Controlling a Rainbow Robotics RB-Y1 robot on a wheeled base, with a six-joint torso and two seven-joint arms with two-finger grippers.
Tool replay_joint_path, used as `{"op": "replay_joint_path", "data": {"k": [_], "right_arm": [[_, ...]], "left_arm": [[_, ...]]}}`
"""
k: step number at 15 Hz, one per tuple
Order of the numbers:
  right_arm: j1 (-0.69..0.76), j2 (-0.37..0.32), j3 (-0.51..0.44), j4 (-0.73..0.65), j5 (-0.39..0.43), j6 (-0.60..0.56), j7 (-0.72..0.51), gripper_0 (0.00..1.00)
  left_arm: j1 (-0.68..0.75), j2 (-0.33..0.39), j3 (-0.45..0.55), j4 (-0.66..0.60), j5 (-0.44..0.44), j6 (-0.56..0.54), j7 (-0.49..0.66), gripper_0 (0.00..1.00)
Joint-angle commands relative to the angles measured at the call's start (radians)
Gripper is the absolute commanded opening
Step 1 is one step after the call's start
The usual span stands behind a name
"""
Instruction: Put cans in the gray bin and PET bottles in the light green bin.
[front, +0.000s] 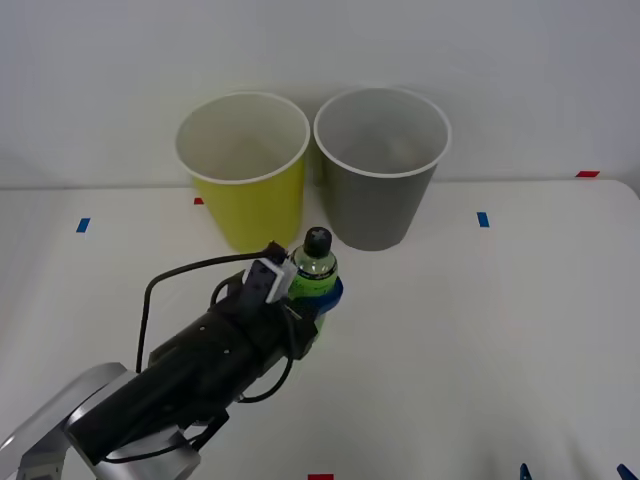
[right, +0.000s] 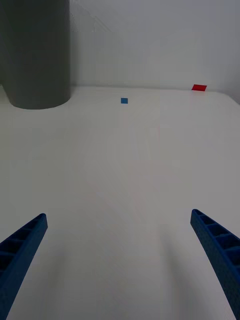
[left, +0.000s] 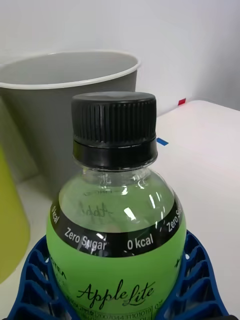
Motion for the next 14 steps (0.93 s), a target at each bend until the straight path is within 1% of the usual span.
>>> {"op": "replay_joint_path", "data": {"k": [1, 2, 3, 4, 5, 8, 11, 13, 14], "right_arm": [[0.0, 0.0, 0.0, 0.0, 0.0, 0.0, 0.0, 1.0], [0.0, 0.0, 0.0, 0.0, 0.0, 0.0, 0.0, 1.0], [0.0, 0.0, 0.0, 0.0, 0.0, 0.0, 0.0, 1.0], [0.0, 0.0, 0.0, 0.0, 0.0, 0.0, 0.0, 1.0], [0.0, 0.0, 0.0, 0.0, 0.0, 0.0, 0.0, 1.0], [0.0, 0.0, 0.0, 0.0, 0.0, 0.0, 0.0, 1.0], [0.0, 0.0, 0.0, 0.0, 0.0, 0.0, 0.0, 1.0], [0.0, 0.0, 0.0, 0.0, 0.0, 0.0, 0.0, 1.0], [0.0, 0.0, 0.0, 0.0, 0.0, 0.0, 0.0, 1.0]], "left_arm": [[0.03, 0.036, 0.092, -0.231, 0.096, 0.268, -0.003, 0.0], [0.048, 0.042, 0.131, -0.302, 0.128, 0.345, -0.009, 0.0], [0.06, 0.044, 0.168, -0.354, 0.137, 0.413, -0.009, 0.0], [0.066, 0.044, 0.202, -0.397, 0.137, 0.463, -0.004, 0.0], [0.066, 0.042, 0.233, -0.417, 0.137, 0.485, 0.002, 0.0], [0.057, 0.021, 0.339, -0.42, 0.156, 0.473, 0.003, 0.0], [0.02, 0.004, 0.418, -0.423, 0.166, 0.469, 0.01, 0.0], [-0.018, -0.009, 0.447, -0.423, 0.162, 0.469, 0.02, 0.0], [-0.04, -0.01, 0.449, -0.423, 0.143, 0.469, 0.026, 0.0]]}}
